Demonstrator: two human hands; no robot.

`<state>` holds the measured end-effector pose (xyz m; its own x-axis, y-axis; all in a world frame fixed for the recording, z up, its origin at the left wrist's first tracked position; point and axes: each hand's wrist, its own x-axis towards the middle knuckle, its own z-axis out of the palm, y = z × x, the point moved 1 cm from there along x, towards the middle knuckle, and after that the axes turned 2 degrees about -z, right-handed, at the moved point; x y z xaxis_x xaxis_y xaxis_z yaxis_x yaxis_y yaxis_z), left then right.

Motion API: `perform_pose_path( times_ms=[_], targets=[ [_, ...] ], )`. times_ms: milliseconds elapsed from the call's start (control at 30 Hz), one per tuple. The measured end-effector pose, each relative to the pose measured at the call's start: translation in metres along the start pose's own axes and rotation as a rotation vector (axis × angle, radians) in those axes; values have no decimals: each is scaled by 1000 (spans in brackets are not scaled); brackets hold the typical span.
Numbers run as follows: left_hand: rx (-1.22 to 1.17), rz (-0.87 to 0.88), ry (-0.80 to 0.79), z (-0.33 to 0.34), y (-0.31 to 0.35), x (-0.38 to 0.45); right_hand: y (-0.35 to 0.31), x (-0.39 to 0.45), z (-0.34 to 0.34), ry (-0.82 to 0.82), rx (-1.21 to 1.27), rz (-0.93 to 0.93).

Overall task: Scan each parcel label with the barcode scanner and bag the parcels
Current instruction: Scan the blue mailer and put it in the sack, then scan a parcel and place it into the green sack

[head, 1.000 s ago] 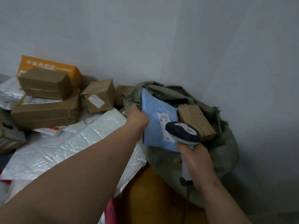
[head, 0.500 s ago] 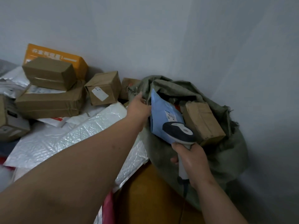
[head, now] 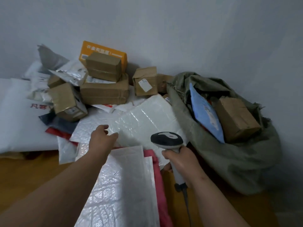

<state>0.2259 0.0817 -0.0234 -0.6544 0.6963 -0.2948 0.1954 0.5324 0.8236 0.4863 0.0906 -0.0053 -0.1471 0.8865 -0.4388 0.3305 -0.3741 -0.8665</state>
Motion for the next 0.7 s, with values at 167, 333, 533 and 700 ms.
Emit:
perform_pose_path(
  times_ms=[167, 333, 533, 700],
  targets=[
    [198, -165, 33, -55, -70, -17, 26, -16, 56, -35, -8, 104],
    [103, -366, -143, -75, -127, -37, 51, -30, 83, 21, -26, 147],
    [116, -446, -196, -79, -138, -41, 51, -41, 97, 43, -101, 110],
    [-24, -496, -166, -85, -137, -38, 49, -44, 98, 20, -128, 97]
  ],
)
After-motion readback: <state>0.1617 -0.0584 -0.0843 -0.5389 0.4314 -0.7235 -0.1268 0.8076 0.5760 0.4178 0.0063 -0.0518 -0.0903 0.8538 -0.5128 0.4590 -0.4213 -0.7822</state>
